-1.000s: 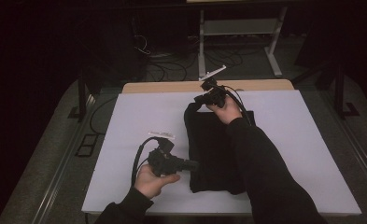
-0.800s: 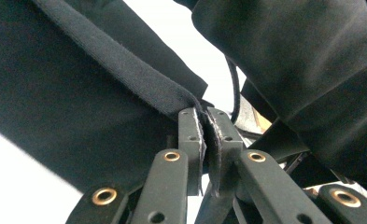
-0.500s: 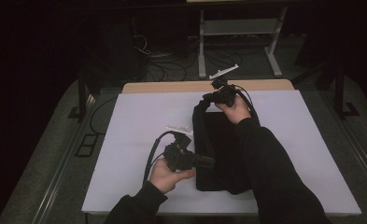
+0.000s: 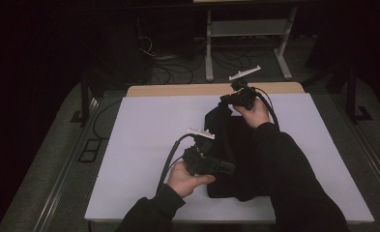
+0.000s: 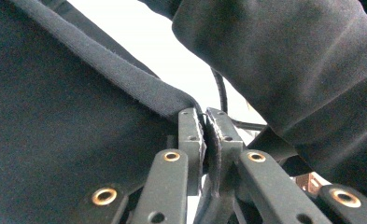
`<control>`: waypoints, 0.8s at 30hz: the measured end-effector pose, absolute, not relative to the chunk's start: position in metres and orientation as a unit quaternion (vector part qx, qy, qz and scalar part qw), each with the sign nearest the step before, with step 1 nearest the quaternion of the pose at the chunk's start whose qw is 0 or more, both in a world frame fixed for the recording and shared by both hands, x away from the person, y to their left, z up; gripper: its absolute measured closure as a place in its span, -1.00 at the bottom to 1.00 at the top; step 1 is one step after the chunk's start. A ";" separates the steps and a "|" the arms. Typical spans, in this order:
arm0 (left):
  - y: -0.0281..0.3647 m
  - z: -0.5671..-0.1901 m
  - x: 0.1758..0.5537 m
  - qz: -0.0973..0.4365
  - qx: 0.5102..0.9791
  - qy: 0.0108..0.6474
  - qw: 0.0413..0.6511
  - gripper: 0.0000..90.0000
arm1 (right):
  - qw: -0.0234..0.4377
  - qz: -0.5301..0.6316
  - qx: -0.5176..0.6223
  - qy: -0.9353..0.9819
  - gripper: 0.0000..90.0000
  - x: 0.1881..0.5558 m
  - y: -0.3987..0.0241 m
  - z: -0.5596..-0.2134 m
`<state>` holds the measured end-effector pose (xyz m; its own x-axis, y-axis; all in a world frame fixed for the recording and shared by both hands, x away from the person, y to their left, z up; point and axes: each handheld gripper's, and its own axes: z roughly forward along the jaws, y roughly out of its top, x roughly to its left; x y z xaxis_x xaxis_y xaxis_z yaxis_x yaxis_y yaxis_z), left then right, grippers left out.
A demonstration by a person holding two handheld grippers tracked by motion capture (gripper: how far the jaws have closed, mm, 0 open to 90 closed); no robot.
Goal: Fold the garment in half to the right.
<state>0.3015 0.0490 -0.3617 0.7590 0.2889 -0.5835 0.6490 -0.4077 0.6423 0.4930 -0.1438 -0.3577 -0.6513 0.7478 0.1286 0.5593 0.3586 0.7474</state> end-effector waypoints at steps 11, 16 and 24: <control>0.022 -0.369 0.302 -0.203 0.824 0.272 0.454 0.85 | 0.116 0.410 0.417 0.803 0.91 0.491 -0.166 -0.359; 0.011 -0.376 0.303 -0.207 0.828 0.268 0.447 0.85 | 0.116 0.410 0.422 0.800 0.91 0.490 -0.177 -0.360; -0.006 -0.384 0.305 -0.218 0.827 0.271 0.442 0.85 | 0.117 0.407 0.430 0.797 0.91 0.488 -0.190 -0.362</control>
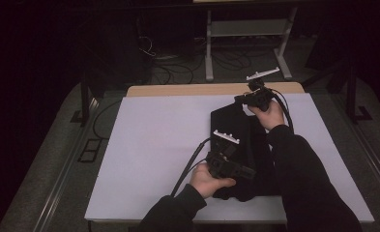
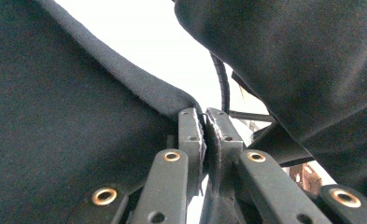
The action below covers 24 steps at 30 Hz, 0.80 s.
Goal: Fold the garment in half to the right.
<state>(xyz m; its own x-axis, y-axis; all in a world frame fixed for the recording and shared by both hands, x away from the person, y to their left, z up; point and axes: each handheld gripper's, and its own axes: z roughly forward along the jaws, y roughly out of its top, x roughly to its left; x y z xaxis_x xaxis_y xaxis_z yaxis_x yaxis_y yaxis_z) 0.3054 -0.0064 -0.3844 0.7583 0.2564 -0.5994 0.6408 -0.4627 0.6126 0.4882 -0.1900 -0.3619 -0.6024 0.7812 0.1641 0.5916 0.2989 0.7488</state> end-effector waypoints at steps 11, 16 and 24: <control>-0.029 -0.390 0.307 -0.215 0.836 0.260 0.434 0.85 | 0.116 0.405 0.446 0.789 0.92 0.485 -0.210 -0.369; -0.040 -0.394 0.308 -0.215 0.839 0.253 0.431 0.85 | 0.119 0.404 0.451 0.786 0.91 0.483 -0.218 -0.369; -0.056 -0.396 0.305 -0.205 0.850 0.244 0.420 0.85 | 0.117 0.409 0.459 0.780 0.91 0.481 -0.228 -0.371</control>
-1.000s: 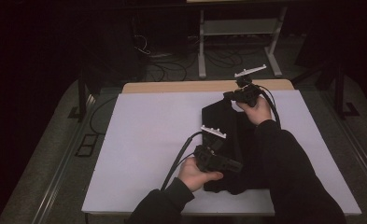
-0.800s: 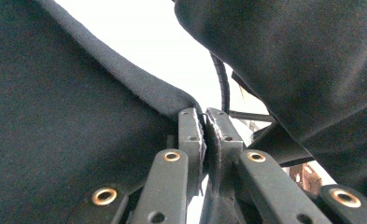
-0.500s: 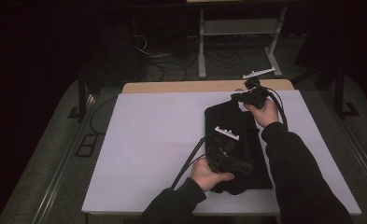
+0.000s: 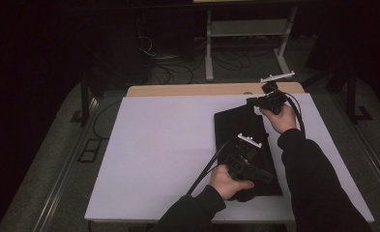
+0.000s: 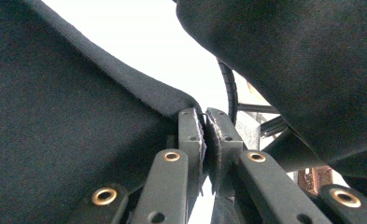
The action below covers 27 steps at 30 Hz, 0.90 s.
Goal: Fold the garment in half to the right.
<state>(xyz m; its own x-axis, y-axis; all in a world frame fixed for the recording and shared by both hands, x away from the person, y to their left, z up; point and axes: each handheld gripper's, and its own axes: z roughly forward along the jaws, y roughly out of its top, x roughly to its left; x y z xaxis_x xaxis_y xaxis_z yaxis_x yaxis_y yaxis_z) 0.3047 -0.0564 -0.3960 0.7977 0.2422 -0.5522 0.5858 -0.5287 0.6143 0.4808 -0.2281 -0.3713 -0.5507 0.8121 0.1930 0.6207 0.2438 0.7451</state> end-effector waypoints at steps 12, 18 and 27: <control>-0.072 -0.412 0.306 -0.200 0.861 0.261 0.388 0.85 | 0.107 0.419 0.475 0.766 0.91 0.479 -0.242 -0.383; -0.082 -0.421 0.306 -0.190 0.868 0.264 0.376 0.85 | 0.108 0.416 0.479 0.765 0.91 0.478 -0.243 -0.386; -0.093 -0.429 0.308 -0.184 0.874 0.270 0.361 0.85 | 0.108 0.414 0.485 0.763 0.91 0.478 -0.250 -0.396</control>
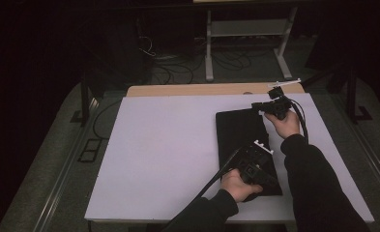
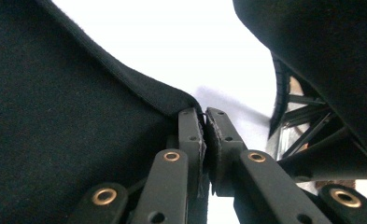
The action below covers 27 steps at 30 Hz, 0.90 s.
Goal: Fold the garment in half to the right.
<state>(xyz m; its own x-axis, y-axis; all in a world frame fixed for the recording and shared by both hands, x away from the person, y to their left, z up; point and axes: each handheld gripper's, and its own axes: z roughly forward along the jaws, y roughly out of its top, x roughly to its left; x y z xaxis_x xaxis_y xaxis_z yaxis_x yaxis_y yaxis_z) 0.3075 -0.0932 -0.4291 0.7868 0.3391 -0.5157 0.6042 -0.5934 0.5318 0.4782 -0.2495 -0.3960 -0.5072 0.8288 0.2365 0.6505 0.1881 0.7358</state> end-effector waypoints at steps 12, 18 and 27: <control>-0.101 -0.433 0.309 -0.185 0.876 0.280 0.347 0.85 | 0.112 0.409 0.490 0.762 0.92 0.477 -0.255 -0.404; -0.104 -0.435 0.309 -0.187 0.878 0.283 0.337 0.85 | 0.108 0.404 0.502 0.757 0.92 0.477 -0.262 -0.416; -0.105 -0.434 0.311 -0.195 0.874 0.291 0.337 0.83 | 0.099 0.400 0.519 0.749 0.89 0.481 -0.266 -0.427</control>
